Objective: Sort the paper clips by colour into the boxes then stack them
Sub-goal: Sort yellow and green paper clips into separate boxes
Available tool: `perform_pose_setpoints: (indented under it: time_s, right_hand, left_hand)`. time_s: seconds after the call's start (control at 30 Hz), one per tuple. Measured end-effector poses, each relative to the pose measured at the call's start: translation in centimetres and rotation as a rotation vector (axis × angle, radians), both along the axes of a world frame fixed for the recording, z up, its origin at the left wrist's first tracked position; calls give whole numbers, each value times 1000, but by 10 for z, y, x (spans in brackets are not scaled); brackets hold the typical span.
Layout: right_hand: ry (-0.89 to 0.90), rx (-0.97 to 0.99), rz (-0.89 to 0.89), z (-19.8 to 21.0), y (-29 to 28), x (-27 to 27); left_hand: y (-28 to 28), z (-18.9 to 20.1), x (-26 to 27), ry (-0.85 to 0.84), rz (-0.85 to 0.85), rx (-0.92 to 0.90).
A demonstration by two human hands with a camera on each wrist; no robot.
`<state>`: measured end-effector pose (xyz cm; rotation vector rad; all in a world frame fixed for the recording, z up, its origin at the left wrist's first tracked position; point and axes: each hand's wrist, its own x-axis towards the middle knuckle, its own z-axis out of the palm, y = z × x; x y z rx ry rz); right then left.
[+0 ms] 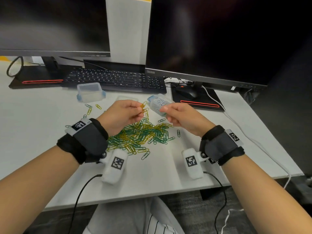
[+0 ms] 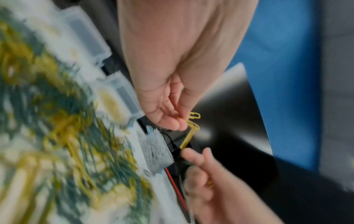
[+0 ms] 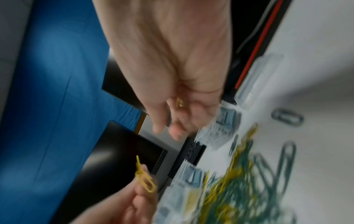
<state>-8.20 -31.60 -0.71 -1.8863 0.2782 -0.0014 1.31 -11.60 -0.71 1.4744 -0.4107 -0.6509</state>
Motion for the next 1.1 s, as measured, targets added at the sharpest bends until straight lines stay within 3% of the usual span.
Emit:
perform_pose_setpoints:
  time_s: [0.1,0.17,0.3,0.47,0.73,0.8,0.87,0.93,1.0,1.1]
  right_hand:
    - [90,-460,-21,-2,-12,6]
    - [95,-694,-62,-7,-24,10]
    - [321,-868,104,-9,-21,19]
    - [428,-995,162,-11,-12,31]
    - [437,-901,195,-13,-23,23]
    - [405,-745,175,-12,-28,20]
    - [366,-432,115,-10,-34,12]
    - [310,-250,72,-9,-40,4]
    - [304,-330,15,-5,-46,1]
    - [433,-796,12,6,-52,4]
  left_hand:
    - [0,-1,4,406,-31,-225]
    - [0,-1,4,578,-7,-309]
    - [-4,0,0,785,71,-409]
    - [-15,1,-3,758,93,-357]
    - [-27,3,-8,806,30,-286]
    - [-32,4,-10,779,13,-253]
    - [-34,6,-11,757,-7,-237]
    - [-35,6,-11,729,-37,-237]
    - [-34,5,-12,728,-86,-246]
    - [-37,4,-10,649,-105,-187]
